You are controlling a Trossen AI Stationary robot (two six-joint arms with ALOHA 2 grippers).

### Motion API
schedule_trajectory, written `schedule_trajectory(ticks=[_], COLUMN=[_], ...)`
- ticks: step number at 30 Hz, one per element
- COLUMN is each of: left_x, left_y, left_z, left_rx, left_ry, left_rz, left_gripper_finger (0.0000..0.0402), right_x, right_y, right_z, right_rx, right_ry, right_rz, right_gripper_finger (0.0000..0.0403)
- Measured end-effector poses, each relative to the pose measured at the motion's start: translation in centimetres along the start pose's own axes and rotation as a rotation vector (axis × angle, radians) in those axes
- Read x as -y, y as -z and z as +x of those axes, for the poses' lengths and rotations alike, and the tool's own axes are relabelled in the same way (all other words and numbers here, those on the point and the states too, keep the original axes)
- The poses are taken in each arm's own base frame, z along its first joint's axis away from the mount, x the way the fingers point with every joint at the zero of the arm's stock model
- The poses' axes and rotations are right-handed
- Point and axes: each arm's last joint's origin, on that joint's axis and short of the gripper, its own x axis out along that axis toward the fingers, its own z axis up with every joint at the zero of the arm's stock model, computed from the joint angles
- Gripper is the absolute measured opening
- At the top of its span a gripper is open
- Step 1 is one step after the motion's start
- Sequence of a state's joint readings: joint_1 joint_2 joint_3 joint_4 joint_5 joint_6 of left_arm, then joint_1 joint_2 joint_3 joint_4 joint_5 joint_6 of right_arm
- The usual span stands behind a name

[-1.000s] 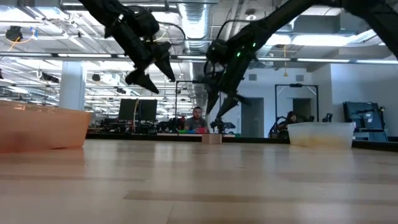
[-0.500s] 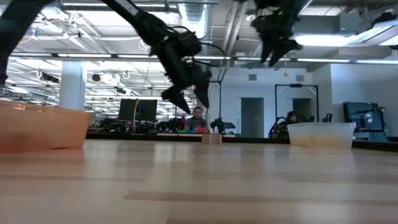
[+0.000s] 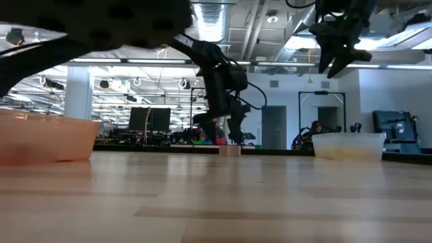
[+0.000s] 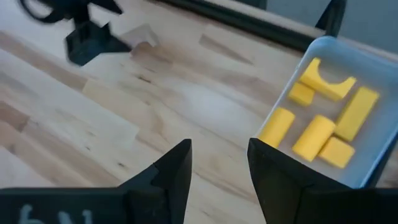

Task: Sort & place blocks by color
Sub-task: Put the brown block into the orange bin

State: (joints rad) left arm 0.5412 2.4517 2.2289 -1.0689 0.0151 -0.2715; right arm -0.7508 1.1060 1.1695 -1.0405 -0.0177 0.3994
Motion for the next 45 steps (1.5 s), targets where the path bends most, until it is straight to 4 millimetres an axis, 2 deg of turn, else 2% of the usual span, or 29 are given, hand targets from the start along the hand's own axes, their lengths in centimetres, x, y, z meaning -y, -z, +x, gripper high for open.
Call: schedule_trajectory(ticks=[3,10,16,29,41,43,45], left_x=[0.0,-0.6,-0.8,-1.2,-1.9,-1.9,-1.9], left_y=[-0.8,-0.4,-0.6,-0.8,-1.0,-1.0,-0.9], left_z=[0.6,2.4,2.5,2.5,2.4,2.3,2.2], left_rx=[-0.019,-0.070,-0.054,-0.048,-0.057,-0.058,-0.064], left_ry=[0.000,0.048,0.031,0.070,0.117,0.126,0.129], left_rz=[-0.006,-0.059,-0.058,-0.053,-0.028,-0.021,-0.022], left_gripper_finger=[0.0380,0.0380,0.0358,0.0222,0.0031,0.0016,0.0019], right_x=[0.1,0.1,0.0,-0.3,-1.8,-2.0,-2.2], right_y=[0.4,0.5,0.3,0.4,1.2,1.3,1.4], right_z=[0.5,0.6,0.6,0.6,0.5,0.5,0.5], right_rx=[-0.016,-0.018,-0.001,-0.021,-0.042,-0.046,-0.050], right_ry=[-0.008,-0.011,-0.018,-0.064,-0.107,-0.114,-0.119], right_rz=[0.003,-0.008,-0.018,-0.025,-0.062,-0.067,-0.063], right_gripper_finger=[0.0177,0.0176,0.0175,0.0170,0.0166,0.0165,0.0164])
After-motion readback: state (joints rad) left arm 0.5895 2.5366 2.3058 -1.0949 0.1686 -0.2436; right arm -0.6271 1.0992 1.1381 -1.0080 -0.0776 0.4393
